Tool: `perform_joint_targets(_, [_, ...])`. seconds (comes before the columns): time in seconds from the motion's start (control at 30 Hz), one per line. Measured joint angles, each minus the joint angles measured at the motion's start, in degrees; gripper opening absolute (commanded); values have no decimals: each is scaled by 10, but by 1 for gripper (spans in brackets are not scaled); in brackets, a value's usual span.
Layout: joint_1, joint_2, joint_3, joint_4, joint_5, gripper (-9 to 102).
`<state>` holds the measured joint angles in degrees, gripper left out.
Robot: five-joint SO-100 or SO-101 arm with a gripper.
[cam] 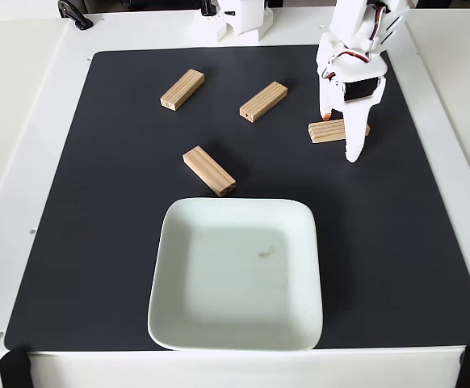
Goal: Pick up the wooden block and place them on the plate.
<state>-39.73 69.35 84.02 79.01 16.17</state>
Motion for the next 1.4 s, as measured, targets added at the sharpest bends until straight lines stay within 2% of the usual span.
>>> perform_joint_targets(0.17, [0, 0, 0, 0, 0, 39])
perform_joint_targets(0.23, [0, 0, 0, 0, 0, 35])
perform_joint_targets(0.33, [0, 0, -1, -2, 1, 22])
perform_joint_targets(0.47, [0, 0, -2, -13, 2, -2])
perform_joint_targets(0.53, [0, 0, -3, -32, 9, 2])
perform_joint_targets(0.9, [4, 30, -4, -65, -2, 0])
perform_joint_targets(1.2, [127, 214, 47, -269, -56, 0])
perform_joint_targets(1.4, [224, 228, 50, -404, -65, 0])
